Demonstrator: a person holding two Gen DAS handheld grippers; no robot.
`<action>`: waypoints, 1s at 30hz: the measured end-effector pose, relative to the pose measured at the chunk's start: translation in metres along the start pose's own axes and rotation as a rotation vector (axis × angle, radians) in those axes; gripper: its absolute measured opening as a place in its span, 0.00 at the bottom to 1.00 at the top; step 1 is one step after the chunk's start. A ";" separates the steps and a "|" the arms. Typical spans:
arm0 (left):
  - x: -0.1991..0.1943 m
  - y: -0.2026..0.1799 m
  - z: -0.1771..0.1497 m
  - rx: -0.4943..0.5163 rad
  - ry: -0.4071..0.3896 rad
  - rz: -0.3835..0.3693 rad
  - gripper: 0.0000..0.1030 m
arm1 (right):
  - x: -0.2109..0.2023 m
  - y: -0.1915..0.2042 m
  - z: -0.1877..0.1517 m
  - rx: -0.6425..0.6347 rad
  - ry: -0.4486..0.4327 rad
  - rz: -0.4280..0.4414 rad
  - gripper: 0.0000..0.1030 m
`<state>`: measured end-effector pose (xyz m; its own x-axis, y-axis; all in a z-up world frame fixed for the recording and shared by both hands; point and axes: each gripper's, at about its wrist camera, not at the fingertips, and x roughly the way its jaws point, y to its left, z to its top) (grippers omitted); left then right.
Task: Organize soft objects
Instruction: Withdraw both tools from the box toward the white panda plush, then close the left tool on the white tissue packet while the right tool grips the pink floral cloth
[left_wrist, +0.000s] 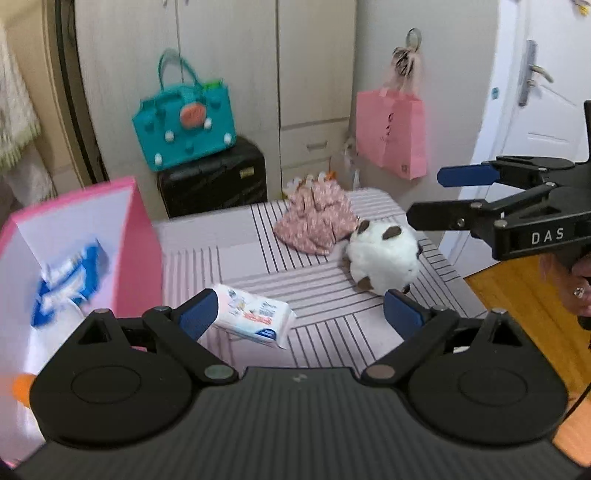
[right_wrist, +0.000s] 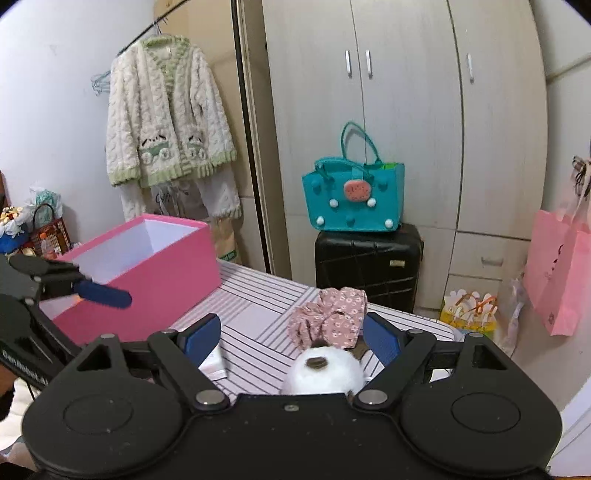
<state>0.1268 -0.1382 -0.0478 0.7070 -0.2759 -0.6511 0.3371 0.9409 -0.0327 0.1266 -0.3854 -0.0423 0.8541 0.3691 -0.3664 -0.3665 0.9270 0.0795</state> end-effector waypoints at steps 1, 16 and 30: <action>0.008 0.002 0.001 -0.024 0.010 0.009 0.94 | 0.007 -0.003 0.001 0.002 0.011 0.005 0.85; 0.086 0.021 -0.004 -0.170 0.081 0.203 0.94 | 0.128 -0.029 0.017 -0.116 0.236 0.020 0.90; 0.101 0.026 -0.017 -0.183 0.088 0.240 0.82 | 0.189 -0.038 0.026 -0.119 0.452 0.051 0.85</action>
<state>0.1965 -0.1379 -0.1276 0.6937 -0.0307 -0.7196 0.0435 0.9991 -0.0007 0.3113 -0.3496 -0.0906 0.5974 0.3237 -0.7337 -0.4665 0.8844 0.0104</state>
